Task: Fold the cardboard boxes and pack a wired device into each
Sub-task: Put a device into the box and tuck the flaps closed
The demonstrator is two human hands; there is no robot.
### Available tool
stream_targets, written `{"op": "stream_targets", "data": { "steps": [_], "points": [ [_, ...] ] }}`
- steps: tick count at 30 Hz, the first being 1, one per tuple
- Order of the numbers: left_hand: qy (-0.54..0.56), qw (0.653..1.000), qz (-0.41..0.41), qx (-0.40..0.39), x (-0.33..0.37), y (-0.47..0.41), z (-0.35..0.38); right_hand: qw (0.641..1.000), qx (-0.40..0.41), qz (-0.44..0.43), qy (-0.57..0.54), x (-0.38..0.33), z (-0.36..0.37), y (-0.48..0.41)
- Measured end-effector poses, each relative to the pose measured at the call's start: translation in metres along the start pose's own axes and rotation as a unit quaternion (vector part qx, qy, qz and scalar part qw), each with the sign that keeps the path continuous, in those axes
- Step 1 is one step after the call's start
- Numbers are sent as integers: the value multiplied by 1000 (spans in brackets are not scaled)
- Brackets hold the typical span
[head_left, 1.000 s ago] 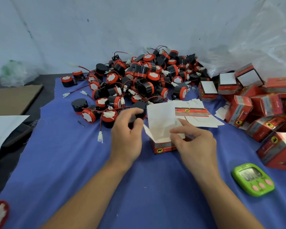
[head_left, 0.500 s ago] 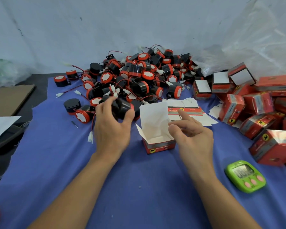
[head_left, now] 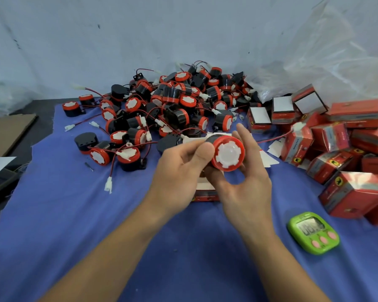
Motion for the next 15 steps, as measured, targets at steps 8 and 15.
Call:
{"op": "stream_targets", "data": {
  "steps": [8, 15],
  "points": [
    [-275, 944, 26, 182, -19, 2, -44, 989, 83, 74, 95, -1, -17, -4],
    [-148, 981, -109, 65, -79, 7, -31, 973, 95, 4, 208, -17, -18, -2]
  ]
}}
Point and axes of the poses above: each hand's wrist, its own y-axis away from the middle knuckle, its own z-axis out of the palm, x = y × z, the point moved 6 cm from there along -y, towards the middle knuckle
